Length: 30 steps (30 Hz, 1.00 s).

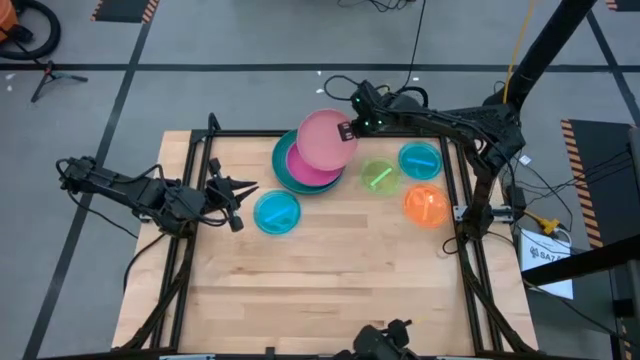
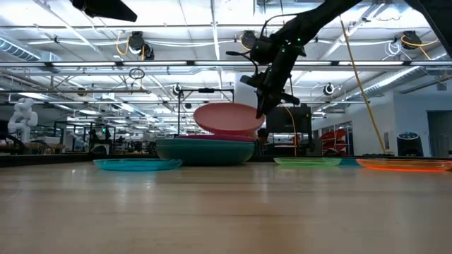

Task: Stack plastic plates
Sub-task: Stack the light pink plate on top of the dark pink plate, then stack the bottom light blue plate on top of the light pink plate

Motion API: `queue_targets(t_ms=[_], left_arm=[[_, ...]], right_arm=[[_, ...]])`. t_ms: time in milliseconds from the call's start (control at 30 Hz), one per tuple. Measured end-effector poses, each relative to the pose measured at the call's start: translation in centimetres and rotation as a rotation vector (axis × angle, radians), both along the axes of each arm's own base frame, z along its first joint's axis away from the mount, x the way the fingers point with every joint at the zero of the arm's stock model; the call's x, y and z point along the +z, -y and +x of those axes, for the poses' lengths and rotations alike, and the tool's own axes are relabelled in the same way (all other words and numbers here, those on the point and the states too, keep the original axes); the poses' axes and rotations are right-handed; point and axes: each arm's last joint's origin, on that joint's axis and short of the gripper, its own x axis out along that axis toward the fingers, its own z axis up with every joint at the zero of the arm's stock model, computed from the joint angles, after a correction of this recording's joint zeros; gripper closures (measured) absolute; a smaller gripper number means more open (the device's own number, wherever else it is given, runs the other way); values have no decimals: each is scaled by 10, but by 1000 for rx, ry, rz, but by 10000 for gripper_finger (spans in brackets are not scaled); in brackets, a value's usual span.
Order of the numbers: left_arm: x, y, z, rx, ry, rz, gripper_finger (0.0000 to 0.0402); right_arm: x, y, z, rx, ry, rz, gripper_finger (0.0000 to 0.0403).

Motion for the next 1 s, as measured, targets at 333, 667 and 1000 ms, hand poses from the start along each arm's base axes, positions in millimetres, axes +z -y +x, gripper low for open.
queue_targets(t_ms=[333, 667, 1000], left_arm=[[-1, 0, -1, 12, 2, -27, 346], [-5, -1, -2, 35, -15, -68, 346], [-13, -1, -5, 88, -45, -151, 346]], right_arm=[[-3, -9, 9, 45, -9, -5, 372], [-2, -22, 17, 118, -21, -20, 272], [17, -55, 14, 355, -89, -148, 248]])
